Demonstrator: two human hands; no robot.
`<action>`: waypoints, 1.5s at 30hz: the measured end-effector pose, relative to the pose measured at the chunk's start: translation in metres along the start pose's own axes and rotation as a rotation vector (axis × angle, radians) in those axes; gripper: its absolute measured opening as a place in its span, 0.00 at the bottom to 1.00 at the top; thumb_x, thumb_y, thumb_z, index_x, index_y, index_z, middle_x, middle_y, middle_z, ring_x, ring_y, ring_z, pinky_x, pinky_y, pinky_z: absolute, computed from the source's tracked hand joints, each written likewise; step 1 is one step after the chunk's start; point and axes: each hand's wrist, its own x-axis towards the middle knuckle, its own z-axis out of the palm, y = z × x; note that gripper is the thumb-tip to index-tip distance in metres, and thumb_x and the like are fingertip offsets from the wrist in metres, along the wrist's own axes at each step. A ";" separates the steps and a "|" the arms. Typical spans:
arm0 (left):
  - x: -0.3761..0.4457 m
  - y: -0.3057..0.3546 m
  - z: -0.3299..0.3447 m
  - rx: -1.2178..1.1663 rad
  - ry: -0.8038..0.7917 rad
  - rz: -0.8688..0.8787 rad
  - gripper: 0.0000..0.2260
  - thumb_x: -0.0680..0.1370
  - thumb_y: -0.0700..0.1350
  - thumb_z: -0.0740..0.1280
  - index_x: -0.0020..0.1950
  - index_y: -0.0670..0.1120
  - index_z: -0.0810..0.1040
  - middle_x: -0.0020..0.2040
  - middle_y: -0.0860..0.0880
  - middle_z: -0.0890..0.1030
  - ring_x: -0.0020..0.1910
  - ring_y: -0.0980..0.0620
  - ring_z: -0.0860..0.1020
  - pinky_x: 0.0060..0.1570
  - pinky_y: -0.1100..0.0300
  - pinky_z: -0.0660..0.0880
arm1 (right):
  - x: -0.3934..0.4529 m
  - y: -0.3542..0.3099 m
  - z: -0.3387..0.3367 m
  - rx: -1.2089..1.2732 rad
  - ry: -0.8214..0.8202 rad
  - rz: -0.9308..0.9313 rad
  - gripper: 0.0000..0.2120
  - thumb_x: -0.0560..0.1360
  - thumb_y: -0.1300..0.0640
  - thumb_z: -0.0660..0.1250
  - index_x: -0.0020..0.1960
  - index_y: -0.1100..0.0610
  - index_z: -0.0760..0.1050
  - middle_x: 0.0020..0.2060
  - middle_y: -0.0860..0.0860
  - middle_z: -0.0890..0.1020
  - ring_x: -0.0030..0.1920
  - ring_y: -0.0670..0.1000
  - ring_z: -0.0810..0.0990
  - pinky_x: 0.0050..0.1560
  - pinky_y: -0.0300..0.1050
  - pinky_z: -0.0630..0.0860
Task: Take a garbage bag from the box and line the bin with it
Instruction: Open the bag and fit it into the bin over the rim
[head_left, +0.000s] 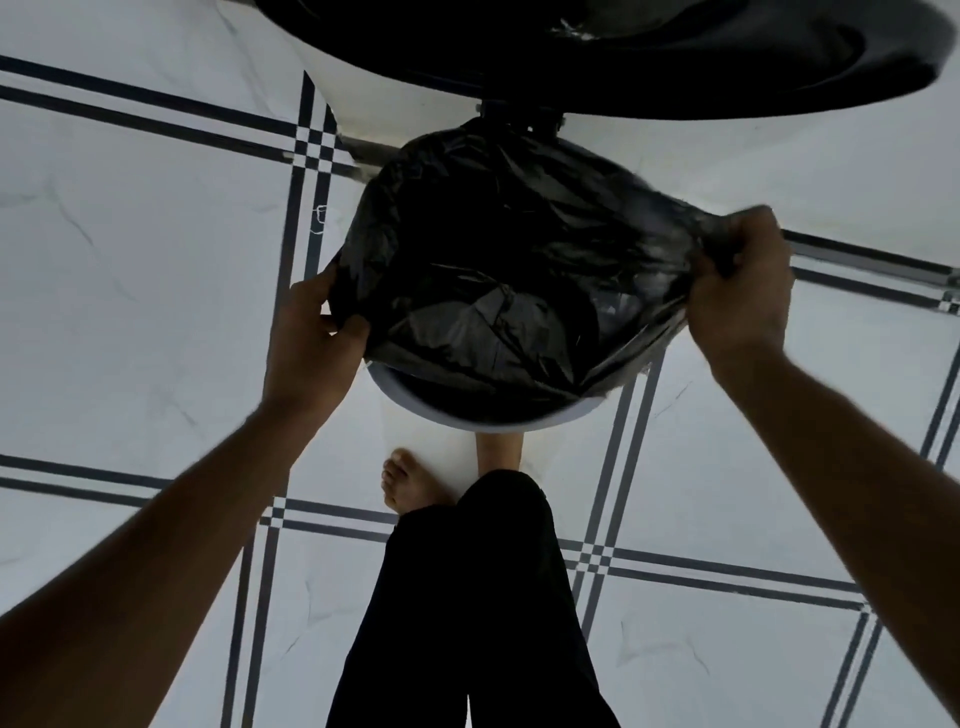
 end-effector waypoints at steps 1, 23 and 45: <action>0.000 0.000 0.000 -0.004 0.009 -0.008 0.21 0.75 0.33 0.61 0.64 0.49 0.78 0.40 0.56 0.70 0.32 0.59 0.72 0.31 0.79 0.67 | 0.011 -0.001 -0.001 -0.004 -0.019 -0.018 0.10 0.70 0.69 0.57 0.43 0.57 0.72 0.36 0.47 0.75 0.40 0.50 0.73 0.40 0.43 0.69; 0.008 -0.037 0.000 -0.489 -0.159 -0.203 0.27 0.72 0.33 0.71 0.70 0.51 0.77 0.46 0.56 0.84 0.47 0.55 0.83 0.60 0.51 0.78 | 0.038 0.020 0.030 0.379 -0.448 0.736 0.06 0.77 0.62 0.64 0.41 0.56 0.74 0.33 0.51 0.80 0.20 0.44 0.79 0.21 0.37 0.74; 0.017 -0.044 -0.001 -0.764 -0.437 -0.299 0.31 0.75 0.29 0.66 0.75 0.53 0.69 0.58 0.41 0.72 0.61 0.49 0.77 0.60 0.58 0.77 | -0.054 0.060 0.012 0.882 -0.361 0.748 0.24 0.78 0.52 0.66 0.68 0.66 0.70 0.57 0.57 0.83 0.55 0.54 0.84 0.49 0.44 0.83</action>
